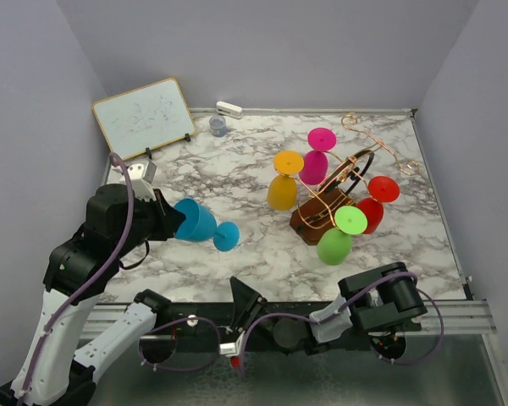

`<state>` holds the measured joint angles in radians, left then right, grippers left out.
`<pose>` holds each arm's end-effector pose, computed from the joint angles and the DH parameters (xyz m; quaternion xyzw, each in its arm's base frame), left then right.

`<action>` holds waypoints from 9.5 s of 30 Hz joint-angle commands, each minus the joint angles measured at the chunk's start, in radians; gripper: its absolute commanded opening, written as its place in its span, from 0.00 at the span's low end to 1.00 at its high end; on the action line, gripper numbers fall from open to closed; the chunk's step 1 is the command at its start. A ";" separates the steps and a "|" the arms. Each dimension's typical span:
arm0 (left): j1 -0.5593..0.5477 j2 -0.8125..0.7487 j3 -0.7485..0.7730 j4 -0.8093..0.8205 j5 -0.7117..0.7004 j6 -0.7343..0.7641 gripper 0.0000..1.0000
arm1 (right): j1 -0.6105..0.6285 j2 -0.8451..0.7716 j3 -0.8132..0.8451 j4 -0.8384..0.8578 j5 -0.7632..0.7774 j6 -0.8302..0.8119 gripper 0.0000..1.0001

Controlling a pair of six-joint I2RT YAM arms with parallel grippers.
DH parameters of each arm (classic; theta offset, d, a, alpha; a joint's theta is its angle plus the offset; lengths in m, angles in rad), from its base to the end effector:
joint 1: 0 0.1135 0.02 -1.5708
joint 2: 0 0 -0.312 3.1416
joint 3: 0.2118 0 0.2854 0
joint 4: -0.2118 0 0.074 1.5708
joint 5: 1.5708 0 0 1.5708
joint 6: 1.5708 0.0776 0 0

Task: Take the wine glass off the wine glass rack

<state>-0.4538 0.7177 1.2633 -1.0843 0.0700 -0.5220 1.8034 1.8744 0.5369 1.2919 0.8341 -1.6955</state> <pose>0.1076 -0.0585 0.4371 -0.0124 0.8693 -0.2581 0.4213 -0.0275 0.3657 0.1479 -0.7003 0.1579 -0.2584 0.6465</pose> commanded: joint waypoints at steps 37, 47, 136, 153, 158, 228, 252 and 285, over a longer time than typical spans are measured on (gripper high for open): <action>0.440 0.564 -0.243 0.580 -0.413 0.101 0.33 | 0.038 -0.250 0.050 -0.631 0.066 0.495 0.55; 0.440 0.339 -0.241 0.541 -0.313 0.091 0.77 | 0.038 -0.229 0.091 -0.682 0.055 0.546 0.55; 0.353 -0.285 -0.531 0.515 -0.450 0.070 0.74 | -1.741 -0.301 1.071 -1.988 -1.441 2.083 0.52; 0.353 -0.285 -0.535 0.517 -0.449 0.070 0.74 | -1.741 -0.259 1.077 -1.968 -1.502 2.092 0.42; 0.353 -0.285 -0.536 0.519 -0.450 0.071 0.74 | -1.740 -0.262 1.072 -1.944 -1.530 2.108 0.27; 0.350 -0.285 -0.541 0.523 -0.449 0.069 0.74 | -1.755 -0.436 0.942 -1.695 -1.456 2.373 0.01; 0.349 -0.263 -0.539 0.533 -0.430 0.068 0.74 | -0.915 -0.598 1.021 -1.460 -1.017 1.623 0.01; 0.250 -0.048 -0.115 0.188 0.341 -0.055 0.79 | 0.033 -0.336 -0.042 -0.442 0.089 0.073 0.01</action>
<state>-0.1894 0.6918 1.1152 -0.9096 0.3340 -0.5560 1.8206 1.4883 0.4904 0.7677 0.8982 -1.5696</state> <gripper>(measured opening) 0.791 0.016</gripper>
